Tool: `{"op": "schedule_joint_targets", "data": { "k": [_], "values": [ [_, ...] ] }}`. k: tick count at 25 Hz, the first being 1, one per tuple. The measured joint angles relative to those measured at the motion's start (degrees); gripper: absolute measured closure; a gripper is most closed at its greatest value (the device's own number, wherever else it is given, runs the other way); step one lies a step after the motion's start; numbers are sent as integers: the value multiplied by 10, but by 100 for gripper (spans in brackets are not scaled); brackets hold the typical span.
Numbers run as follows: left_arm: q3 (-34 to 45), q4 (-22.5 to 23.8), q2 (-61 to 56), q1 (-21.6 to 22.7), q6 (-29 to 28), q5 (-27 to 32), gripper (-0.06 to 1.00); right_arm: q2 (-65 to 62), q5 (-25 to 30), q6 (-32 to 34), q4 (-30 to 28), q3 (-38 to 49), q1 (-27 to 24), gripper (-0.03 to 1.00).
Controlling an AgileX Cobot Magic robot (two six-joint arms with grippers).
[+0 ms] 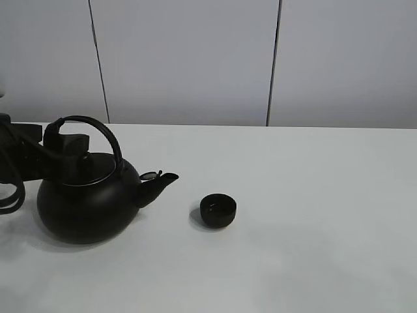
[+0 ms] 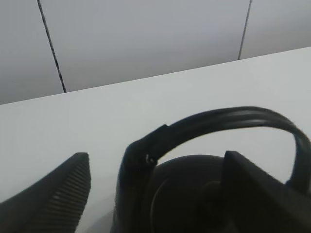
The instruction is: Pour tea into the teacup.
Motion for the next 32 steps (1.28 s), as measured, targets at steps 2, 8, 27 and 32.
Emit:
{"op": "schedule_joint_targets", "data": {
  "k": [2, 8, 27, 32],
  "values": [
    [9, 0, -7, -4, 0, -1, 39, 0, 0, 0, 0, 0, 0, 28],
    [38, 0, -35, -7, 0, -1, 38, 0, 0, 0, 0, 0, 0, 28],
    [-243, 31, -311, 8, 10, 711, 37, 0, 0, 0, 0, 0, 0, 28],
    [-314, 32, -326, 146, -30, 814, 31, 0, 0, 0, 0, 0, 0, 28]
  ]
}}
